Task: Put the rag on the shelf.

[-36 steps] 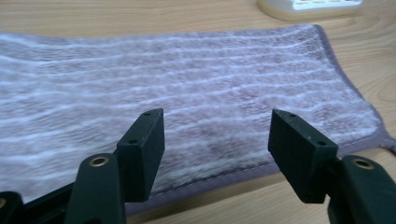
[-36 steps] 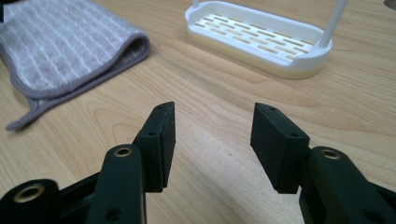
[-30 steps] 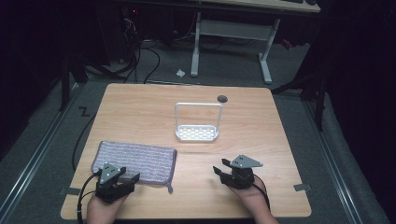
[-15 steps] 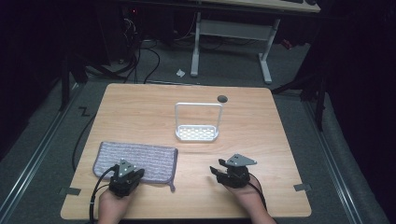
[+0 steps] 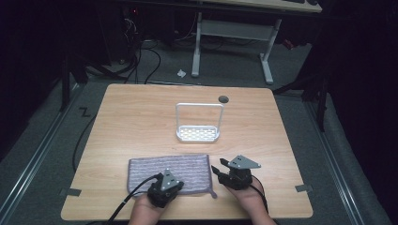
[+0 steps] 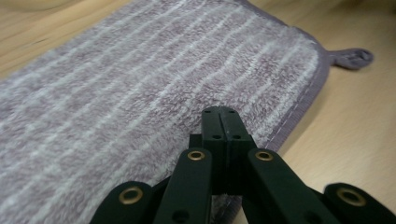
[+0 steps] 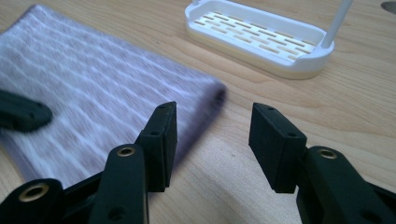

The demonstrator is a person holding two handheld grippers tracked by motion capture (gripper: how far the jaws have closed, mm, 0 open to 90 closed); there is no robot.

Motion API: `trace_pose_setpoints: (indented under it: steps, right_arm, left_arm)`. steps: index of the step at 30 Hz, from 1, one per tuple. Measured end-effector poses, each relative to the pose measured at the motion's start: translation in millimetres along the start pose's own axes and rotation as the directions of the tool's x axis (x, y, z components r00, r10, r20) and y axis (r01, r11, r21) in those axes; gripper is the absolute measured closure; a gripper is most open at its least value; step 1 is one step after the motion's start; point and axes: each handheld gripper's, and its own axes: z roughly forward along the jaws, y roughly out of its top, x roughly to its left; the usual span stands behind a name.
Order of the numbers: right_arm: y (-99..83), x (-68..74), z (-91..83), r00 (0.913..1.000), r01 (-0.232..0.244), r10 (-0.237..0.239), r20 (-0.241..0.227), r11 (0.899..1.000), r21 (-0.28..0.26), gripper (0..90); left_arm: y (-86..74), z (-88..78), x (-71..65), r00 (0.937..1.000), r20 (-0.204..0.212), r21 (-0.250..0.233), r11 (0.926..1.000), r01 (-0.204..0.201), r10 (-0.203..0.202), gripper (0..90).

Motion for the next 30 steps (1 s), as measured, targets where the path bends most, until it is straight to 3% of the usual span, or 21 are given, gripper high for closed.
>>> trace_pose_setpoints:
  steps: [2, 4, 7, 9, 11, 12, 13, 15, 16, 17, 18, 19, 21, 24, 28, 30]
  right_arm:
    - [0.0, 0.3, -2.5, 1.0000, -0.002, 0.002, 0.001, 1.000, -0.006, 53.5]
    - [0.2, 1.7, -4.6, 1.0000, -0.009, 0.009, 0.000, 1.000, -0.013, 57.0]
    - [2.0, 3.5, -2.7, 1.0000, 0.003, -0.003, 0.001, 1.000, -0.009, 61.7]
    - [5.4, 4.9, 1.3, 0.9999, 0.008, -0.008, -0.010, 1.000, -0.006, 69.2]
    - [10.5, 7.4, 6.7, 0.9996, 0.030, -0.030, 0.004, 1.000, 0.005, 83.0]
    - [13.6, 8.6, 9.3, 0.9988, 0.048, -0.048, 0.011, 0.999, 0.008, 88.0]
    - [19.9, 9.7, 18.2, 0.9962, 0.075, -0.076, 0.042, 0.997, 0.022, 90.0]
    - [22.2, 7.1, 28.1, 0.9970, 0.061, -0.063, 0.045, 0.997, 0.047, 90.0]
    - [22.2, 7.1, 28.1, 0.9970, 0.061, -0.063, 0.045, 0.997, 0.047, 90.0]
    - [22.4, 6.1, 34.4, 0.9973, 0.055, -0.058, 0.045, 0.996, 0.066, 90.0]
    - [21.8, 3.1, 46.8, 0.9965, 0.060, -0.066, 0.050, 0.991, 0.120, 90.0]
    - [21.8, 3.1, 46.8, 0.9965, 0.060, -0.066, 0.050, 0.991, 0.120, 90.0]
    - [19.4, -1.0, 58.0, 0.9972, 0.042, -0.051, 0.054, 0.985, 0.168, 90.0]
    - [14.2, 2.6, 54.0, 0.9977, 0.038, -0.047, 0.049, 0.984, 0.174, 90.0]
    - [-0.1, 21.8, 33.5, 0.9965, 0.073, -0.079, 0.027, 0.982, 0.176, 89.8]
    - [-8.9, 31.9, 22.5, 0.9973, 0.071, -0.074, 0.008, 0.984, 0.165, 89.7]
  left_arm:
    - [3.6, 3.2, -7.3, 0.9993, 0.036, -0.008, 1.0000, -0.005, 0.006, 88.1]
    - [1.9, -2.7, -8.2, 0.9994, 0.034, -0.022, 0.9997, -0.005, 0.005, 77.7]
    - [-8.3, -20.7, 4.3, 0.9982, 0.028, -0.046, 0.9975, 0.054, -0.053, 77.0]
    - [-17.0, -31.0, 14.6, 0.9947, 0.023, -0.047, 0.9937, 0.102, -0.101, 76.7]
    - [-23.9, -38.6, 21.5, 0.9918, 0.013, -0.043, 0.9909, 0.127, -0.127, 77.1]
    - [-26.1, -41.9, 23.1, 0.9904, 0.020, -0.034, 0.9899, 0.138, -0.137, 81.3]
    - [-28.1, -46.5, 22.8, 0.9885, 0.031, -0.029, 0.9884, 0.149, -0.148, 86.3]
    - [-31.0, -52.1, 19.5, 0.9892, 0.035, -0.019, 0.9895, 0.143, -0.143, 87.6]
    - [-33.5, -54.5, 17.6, 0.9902, 0.027, -0.007, 0.9905, 0.137, -0.137, 87.6]
    - [-36.4, -55.6, 16.1, 0.9904, 0.018, 0.005, 0.9905, 0.137, -0.137, 87.7]
    - [-39.5, -55.8, 15.5, 0.9901, 0.004, 0.016, 0.9900, 0.140, -0.140, 87.8]
    - [-42.3, -56.4, 16.2, 0.9903, -0.009, 0.019, 0.9901, 0.139, -0.139, 87.8]
    - [-45.0, -57.9, 19.7, 0.9858, -0.011, 0.009, 0.9858, 0.168, -0.168, 87.6]
    - [-43.7, -56.9, 26.1, 0.9854, -0.022, 0.017, 0.9855, 0.169, -0.169, 87.5]
    - [-37.1, -47.9, 44.6, 0.9829, -0.013, 0.018, 0.9828, 0.184, -0.184, 87.1]
    - [-31.5, -43.8, 57.3, 0.9838, -0.045, 0.023, 0.9843, 0.175, -0.174, 86.1]
